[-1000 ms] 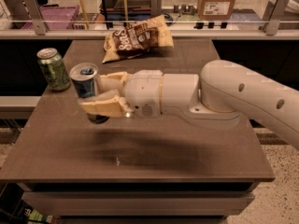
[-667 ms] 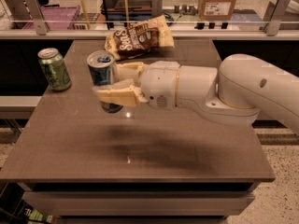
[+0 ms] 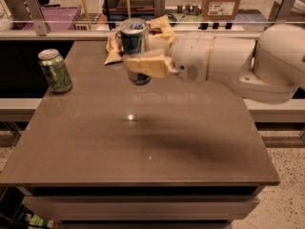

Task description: Move redbull can near brown chip bag

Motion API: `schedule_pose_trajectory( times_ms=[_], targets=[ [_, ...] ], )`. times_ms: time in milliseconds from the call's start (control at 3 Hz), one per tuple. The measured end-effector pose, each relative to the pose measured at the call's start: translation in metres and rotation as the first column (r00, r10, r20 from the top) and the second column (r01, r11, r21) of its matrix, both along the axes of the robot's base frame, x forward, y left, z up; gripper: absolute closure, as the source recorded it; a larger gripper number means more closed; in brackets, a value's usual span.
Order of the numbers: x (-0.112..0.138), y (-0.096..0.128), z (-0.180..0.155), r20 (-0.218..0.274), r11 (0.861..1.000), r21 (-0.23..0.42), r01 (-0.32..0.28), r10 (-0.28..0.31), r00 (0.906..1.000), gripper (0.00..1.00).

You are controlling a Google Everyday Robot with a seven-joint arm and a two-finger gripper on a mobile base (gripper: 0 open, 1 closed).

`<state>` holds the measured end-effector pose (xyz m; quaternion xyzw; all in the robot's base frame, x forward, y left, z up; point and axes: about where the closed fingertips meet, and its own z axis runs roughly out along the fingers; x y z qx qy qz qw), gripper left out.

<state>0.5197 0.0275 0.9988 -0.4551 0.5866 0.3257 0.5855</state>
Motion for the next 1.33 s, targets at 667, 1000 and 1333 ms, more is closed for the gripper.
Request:
schedule_pose_trajectory(
  times_ms=[667, 1000, 1333],
  targets=[
    [0.045, -0.04, 0.026, -0.017, 0.996, -0.089, -0.01, 0.008, 0.9998, 1.0],
    [0.045, -0.04, 0.026, -0.016, 0.996, -0.089, -0.01, 0.009, 0.9998, 1.0],
    [0.063, -0.046, 0.024, -0.022, 0.994, -0.109, 0.001, -0.003, 0.9998, 1.0]
  ],
)
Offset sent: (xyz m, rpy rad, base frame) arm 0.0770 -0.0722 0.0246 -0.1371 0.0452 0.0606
